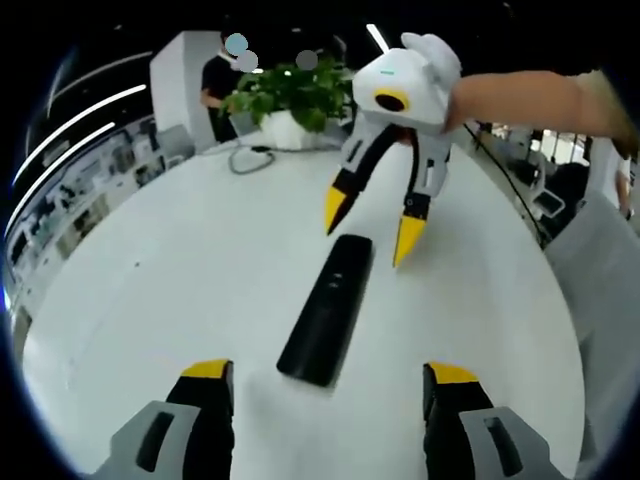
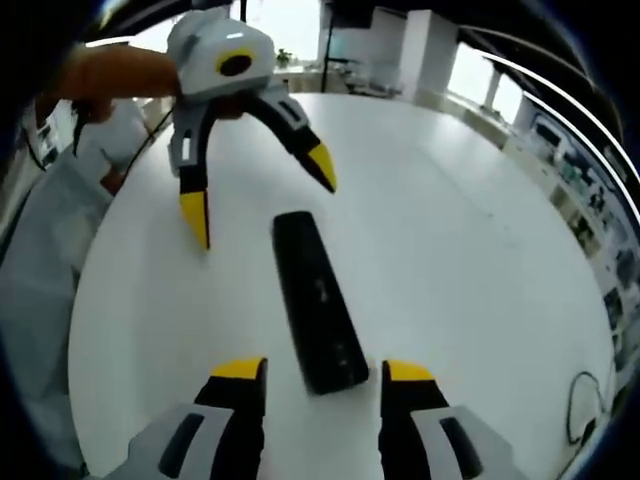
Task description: Press the specified remote control buttons in sequence, fully releasing each button before pressing the next.
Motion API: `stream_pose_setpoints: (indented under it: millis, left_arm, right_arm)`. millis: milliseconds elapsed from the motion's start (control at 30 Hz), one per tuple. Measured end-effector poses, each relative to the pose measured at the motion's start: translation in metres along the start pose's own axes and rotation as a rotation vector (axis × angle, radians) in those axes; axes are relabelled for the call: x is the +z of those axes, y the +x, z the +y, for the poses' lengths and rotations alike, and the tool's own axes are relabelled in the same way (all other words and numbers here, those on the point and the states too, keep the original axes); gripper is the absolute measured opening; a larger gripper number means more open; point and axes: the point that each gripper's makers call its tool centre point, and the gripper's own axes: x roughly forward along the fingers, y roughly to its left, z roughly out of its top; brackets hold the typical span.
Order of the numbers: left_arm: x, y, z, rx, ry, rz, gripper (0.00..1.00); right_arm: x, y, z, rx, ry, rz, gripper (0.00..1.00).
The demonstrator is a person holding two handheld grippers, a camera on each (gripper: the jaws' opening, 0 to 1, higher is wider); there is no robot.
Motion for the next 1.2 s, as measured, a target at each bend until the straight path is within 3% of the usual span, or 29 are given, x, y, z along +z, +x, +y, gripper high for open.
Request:
stream_pose_setpoints:
  millis: [467,833,1200]
  left_arm:
    - [-0.004,0.006,0.003,-0.023,0.008,0.029,0.7]
    - [-0.007,0.01,0.005,-0.034,0.026,0.036,0.57]
    - [-0.012,0.01,-0.005,-0.065,0.028,0.064,0.47]
  right_arm:
    - [-0.007,0.007,-0.001,0.024,0.004,0.036,0.37]
    - [-0.002,0.012,0.003,0.041,-0.01,0.039,0.34]
    - [0.002,0.015,0.008,0.045,0.001,0.048,0.3]
